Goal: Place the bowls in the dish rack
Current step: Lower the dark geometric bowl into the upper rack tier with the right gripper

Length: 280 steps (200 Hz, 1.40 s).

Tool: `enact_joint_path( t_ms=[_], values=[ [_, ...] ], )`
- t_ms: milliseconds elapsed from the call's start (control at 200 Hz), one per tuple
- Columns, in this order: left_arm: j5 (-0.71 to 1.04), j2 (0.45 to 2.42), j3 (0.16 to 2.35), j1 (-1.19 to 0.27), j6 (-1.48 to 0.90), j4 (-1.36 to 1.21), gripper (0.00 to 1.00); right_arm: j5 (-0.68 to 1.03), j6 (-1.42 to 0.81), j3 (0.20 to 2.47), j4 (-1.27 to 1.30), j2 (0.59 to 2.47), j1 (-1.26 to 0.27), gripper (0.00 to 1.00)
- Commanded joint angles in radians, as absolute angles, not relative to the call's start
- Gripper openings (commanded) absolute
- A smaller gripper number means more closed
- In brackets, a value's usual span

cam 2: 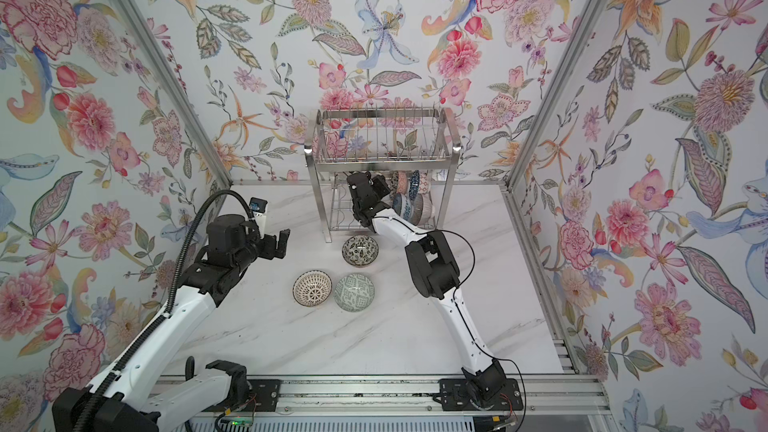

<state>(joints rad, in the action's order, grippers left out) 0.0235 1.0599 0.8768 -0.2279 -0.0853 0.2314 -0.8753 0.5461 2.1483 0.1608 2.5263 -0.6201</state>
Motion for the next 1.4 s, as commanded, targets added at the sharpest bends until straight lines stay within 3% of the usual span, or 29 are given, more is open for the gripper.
enact_joint_path(
  t_ms=[0,420,1151,1396],
  values=[
    [0.036,1.047,0.867,-0.214,-0.083,0.218,0.99,-0.950,0.666,2.247,0.314,2.585,-0.611,0.00],
    [0.051,1.050,0.870,-0.203,-0.086,0.219,0.99,-0.979,0.681,2.476,0.302,2.745,-0.595,0.00],
    [0.063,1.043,0.868,-0.197,-0.089,0.216,0.99,-0.932,0.565,2.567,0.107,2.850,-0.581,0.00],
    [0.065,1.043,0.867,-0.197,-0.089,0.216,0.99,-0.895,0.510,2.559,0.031,2.826,-0.591,0.21]
  ],
)
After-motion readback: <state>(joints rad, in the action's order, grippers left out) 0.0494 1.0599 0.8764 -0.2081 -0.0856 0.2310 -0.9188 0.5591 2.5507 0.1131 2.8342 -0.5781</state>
